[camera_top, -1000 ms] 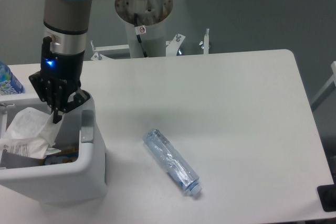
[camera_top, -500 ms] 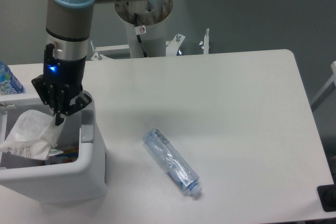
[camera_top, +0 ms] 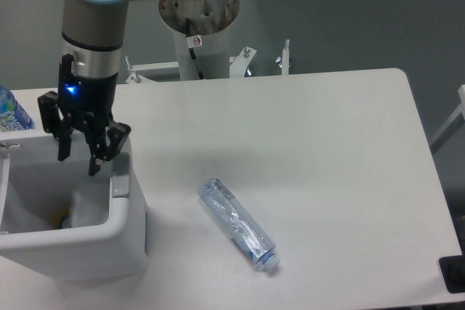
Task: Place the trash in the trash can
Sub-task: 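Open the gripper to release the wrapper into the bin, then move the open gripper to the cap end of the water bottle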
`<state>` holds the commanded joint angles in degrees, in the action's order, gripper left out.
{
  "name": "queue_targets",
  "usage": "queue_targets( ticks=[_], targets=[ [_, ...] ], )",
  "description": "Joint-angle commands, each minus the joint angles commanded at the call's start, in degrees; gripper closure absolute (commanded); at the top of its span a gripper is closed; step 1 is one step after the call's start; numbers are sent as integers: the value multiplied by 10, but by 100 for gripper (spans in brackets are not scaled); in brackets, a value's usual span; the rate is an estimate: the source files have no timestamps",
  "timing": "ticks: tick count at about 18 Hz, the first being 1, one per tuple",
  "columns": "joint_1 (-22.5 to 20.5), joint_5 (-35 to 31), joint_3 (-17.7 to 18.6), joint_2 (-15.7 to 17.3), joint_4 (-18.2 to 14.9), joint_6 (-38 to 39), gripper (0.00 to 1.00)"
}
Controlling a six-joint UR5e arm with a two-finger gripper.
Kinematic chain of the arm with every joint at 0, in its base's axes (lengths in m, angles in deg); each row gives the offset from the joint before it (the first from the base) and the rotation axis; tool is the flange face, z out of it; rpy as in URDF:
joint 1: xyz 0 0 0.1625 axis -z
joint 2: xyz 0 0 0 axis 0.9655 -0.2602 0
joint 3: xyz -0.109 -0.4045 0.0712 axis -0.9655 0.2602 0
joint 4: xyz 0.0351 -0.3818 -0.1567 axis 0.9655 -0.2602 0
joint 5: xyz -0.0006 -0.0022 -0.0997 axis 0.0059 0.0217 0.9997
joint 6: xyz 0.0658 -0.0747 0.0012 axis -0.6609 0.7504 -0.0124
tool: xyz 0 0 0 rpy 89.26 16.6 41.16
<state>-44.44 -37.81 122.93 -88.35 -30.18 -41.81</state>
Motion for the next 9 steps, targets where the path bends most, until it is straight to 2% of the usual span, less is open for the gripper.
queue_targets(
  ticks=[5, 9],
  targets=[
    [-8, 1, -24, 0, 0, 32, 0],
    [-67, 3, -53, 0, 0, 103, 0]
  ],
)
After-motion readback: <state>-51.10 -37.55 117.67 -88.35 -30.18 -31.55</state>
